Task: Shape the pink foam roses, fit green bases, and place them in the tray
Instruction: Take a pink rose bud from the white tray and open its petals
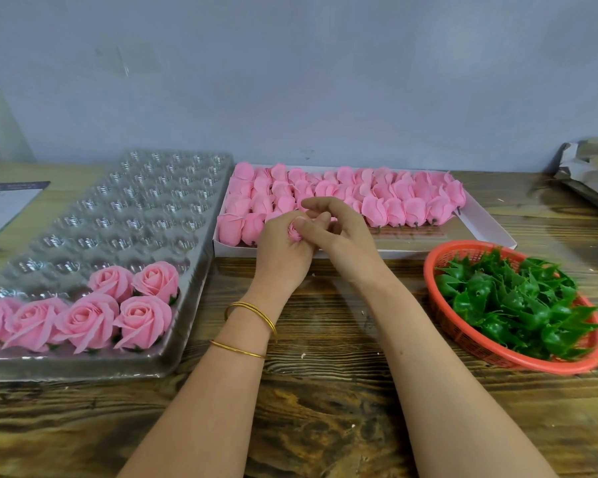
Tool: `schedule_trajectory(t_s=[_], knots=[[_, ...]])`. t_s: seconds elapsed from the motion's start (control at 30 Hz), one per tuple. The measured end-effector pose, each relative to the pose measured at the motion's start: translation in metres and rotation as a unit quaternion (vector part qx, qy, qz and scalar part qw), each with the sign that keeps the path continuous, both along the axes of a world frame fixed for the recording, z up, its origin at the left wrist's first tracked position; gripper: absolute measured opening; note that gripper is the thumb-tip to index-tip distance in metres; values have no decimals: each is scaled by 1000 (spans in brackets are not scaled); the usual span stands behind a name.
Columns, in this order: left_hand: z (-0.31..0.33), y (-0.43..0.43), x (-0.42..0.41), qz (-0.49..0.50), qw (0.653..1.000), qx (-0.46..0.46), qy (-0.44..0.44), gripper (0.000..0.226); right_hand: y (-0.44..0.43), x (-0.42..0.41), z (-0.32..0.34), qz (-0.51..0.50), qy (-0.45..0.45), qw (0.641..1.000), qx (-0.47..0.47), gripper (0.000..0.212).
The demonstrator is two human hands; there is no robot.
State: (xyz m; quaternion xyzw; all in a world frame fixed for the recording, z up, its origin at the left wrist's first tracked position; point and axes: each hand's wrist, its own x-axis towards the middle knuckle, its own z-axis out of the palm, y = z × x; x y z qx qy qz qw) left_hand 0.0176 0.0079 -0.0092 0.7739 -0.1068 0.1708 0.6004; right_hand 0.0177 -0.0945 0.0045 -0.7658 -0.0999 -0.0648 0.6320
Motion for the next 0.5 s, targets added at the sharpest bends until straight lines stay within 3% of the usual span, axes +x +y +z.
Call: schedule_trajectory(t_s=[0.1, 0.5], knots=[[-1, 0, 1, -1, 1000, 0, -8, 24, 1, 1, 0, 13, 9, 1000, 13, 29], [-3, -1, 3, 22, 1000, 2, -14, 34, 2, -2, 3, 7, 15, 1000, -8, 28]])
